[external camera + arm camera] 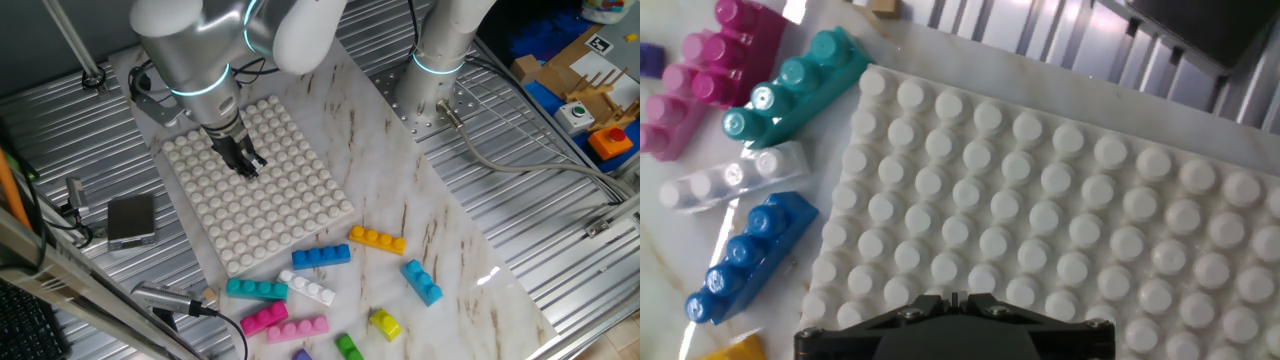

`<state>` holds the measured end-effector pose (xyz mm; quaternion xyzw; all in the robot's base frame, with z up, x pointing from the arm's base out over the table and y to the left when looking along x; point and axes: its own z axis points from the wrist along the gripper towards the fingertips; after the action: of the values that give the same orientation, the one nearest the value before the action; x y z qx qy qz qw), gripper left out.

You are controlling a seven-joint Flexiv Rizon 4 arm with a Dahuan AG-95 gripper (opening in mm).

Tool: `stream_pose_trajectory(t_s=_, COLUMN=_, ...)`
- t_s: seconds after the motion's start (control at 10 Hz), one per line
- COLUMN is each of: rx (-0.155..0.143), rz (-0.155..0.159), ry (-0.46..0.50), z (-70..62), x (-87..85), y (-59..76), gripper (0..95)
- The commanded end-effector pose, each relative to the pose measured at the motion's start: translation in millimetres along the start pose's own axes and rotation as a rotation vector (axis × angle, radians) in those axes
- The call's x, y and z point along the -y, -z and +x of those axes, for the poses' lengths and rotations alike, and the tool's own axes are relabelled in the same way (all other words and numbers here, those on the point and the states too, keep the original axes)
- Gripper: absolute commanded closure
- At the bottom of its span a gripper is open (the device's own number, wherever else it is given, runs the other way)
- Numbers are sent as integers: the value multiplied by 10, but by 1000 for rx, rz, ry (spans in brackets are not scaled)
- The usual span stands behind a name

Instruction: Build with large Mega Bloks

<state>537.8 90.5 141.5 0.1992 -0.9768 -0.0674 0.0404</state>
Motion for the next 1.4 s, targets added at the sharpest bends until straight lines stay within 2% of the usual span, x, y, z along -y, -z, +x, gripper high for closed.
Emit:
stream_pose_trajectory(t_s=0.1, rx=1, rz=2, ry=2, z=7, x=-2, y=4, gripper=950)
stream_pose_trajectory(t_s=0.4, rx=1, rz=6, ry=-36, z=-17, x=-86, y=1, gripper=950)
stream_pose_trajectory(t_s=0.9, rx=33, rz=13, ry=-185, z=-187, x=-709, y=-198, gripper=950)
stream_pose_trajectory(t_s=1.2, rx=34, rz=15, ry=-224, z=-300, x=-1021, y=-292, gripper=950)
stream_pose_trajectory(t_s=1.4, rx=30, rz=15, ry=-222, z=-327, x=-1147, y=-342, gripper=950)
